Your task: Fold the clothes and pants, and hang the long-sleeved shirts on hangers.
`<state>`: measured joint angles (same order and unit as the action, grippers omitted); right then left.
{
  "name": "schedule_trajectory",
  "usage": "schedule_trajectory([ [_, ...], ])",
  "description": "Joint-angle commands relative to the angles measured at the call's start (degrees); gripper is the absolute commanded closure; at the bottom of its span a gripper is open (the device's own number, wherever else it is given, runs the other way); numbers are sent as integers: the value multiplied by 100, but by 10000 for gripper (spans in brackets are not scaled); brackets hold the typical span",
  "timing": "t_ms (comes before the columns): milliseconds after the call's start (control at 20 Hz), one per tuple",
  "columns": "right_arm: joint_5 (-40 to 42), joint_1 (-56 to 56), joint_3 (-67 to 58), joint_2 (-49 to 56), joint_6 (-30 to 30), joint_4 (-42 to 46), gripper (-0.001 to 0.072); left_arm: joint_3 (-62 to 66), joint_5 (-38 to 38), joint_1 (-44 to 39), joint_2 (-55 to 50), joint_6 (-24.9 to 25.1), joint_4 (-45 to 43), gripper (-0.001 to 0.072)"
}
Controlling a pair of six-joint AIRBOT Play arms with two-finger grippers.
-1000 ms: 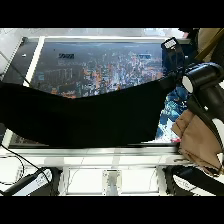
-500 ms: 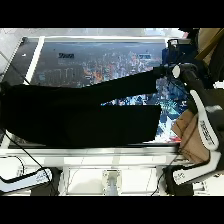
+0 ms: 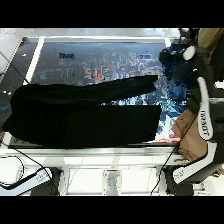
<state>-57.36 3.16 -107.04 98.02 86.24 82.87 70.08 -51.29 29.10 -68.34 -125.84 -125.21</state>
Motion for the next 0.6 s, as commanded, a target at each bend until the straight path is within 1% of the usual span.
schedule_trajectory([
  [0, -2601, 479, 214, -911, -776, 122, 397, -63, -1093, 1456, 603, 1250, 1191, 8],
  [50, -2761, 627, 750, -1368, -793, 98, 404, -203, -1224, 2076, 647, 1759, 2050, 8],
  [150, -2516, 848, 2181, -2380, -791, -293, 402, -682, -1250, 3259, 656, 2691, 3731, 8],
  [250, -1766, 907, 3856, -3536, -772, -881, 397, -1224, -1034, 4138, 651, 3436, 4861, 9],
  [350, -1084, 907, 5047, -4417, -728, -1615, 371, -1690, -691, 4651, 625, 4269, 5687, 18],
  [400, -857, 907, 5488, -4771, -728, -2039, 371, -1864, -538, 4767, 535, 4553, 6013, 97],
  [450, -787, 907, 5753, -5003, -728, -2361, 371, -1961, -435, 4804, 389, 4712, 6260, 176],
  [500, -802, 907, 5897, -5174, -730, -2590, 371, -1996, -376, 4800, 168, 4942, 6516, 198],
  [550, -844, 907, 5923, -5272, -728, -2693, 370, -1996, -374, 4771, -61, 5189, 6839, 197],
])
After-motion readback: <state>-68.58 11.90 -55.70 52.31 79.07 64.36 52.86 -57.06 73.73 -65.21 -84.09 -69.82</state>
